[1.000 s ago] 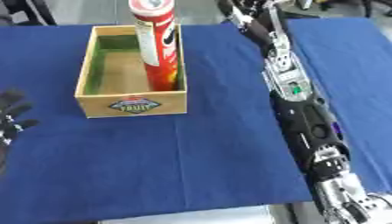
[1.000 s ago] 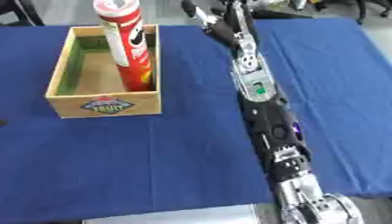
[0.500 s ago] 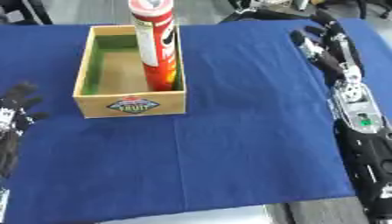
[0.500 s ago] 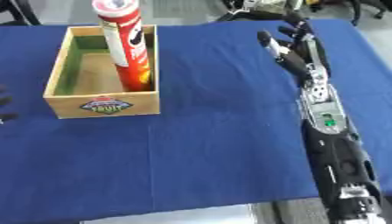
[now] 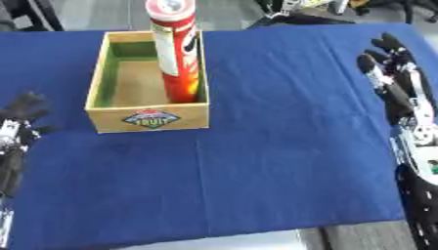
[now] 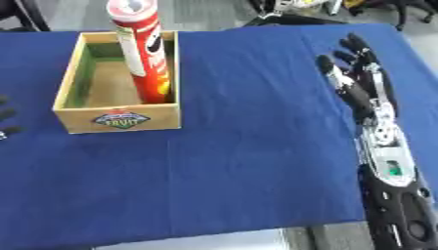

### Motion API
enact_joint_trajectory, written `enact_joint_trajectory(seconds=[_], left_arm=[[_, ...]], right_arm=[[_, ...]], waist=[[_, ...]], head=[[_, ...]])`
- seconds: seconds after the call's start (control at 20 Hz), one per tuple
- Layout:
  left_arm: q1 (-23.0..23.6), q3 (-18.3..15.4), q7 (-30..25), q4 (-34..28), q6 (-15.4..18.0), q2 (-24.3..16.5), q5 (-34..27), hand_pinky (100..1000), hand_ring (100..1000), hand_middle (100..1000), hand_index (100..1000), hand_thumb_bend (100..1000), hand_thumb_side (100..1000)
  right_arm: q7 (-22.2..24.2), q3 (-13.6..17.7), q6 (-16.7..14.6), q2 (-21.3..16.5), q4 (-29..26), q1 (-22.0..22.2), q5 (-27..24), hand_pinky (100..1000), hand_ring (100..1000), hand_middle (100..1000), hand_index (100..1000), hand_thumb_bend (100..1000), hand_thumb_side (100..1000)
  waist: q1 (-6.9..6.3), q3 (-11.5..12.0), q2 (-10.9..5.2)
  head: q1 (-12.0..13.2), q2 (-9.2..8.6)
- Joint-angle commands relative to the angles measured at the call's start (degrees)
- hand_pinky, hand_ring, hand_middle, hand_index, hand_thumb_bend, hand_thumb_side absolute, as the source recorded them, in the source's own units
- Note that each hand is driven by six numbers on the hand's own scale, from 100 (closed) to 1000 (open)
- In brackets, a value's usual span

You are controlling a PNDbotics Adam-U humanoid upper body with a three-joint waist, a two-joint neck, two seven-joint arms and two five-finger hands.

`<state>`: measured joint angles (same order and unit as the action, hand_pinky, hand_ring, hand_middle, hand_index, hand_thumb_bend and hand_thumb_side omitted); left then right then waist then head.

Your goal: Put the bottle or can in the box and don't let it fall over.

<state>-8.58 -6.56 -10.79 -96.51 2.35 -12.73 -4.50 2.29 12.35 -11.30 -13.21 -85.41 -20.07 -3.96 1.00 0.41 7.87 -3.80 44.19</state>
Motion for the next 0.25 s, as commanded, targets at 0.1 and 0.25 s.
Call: enact_joint_trajectory(seconds=[0.1,0.25], left_arm=[[-0.28,-0.35,0.34,-1.41,0.12,-0.88,-0.38,781,900,894,944,350,819],[-0.25,-0.35,0.42,-1.51,0.13,-0.77,-0.30,781,900,897,944,349,820]], right_arm=[[0.14,0.33,0.40,-0.16,-3.39,0.40,-1.25,799,880,870,939,643,492],[0.38,0.13,0.57,0.12,-4.46,1.16,-1.91,798,877,866,938,641,491]], waist=[[-0.13,0.16,-0.89],[-0.09,0.29,-0.61]], head=[[2.43,-0.07],[3.99,-0.07]])
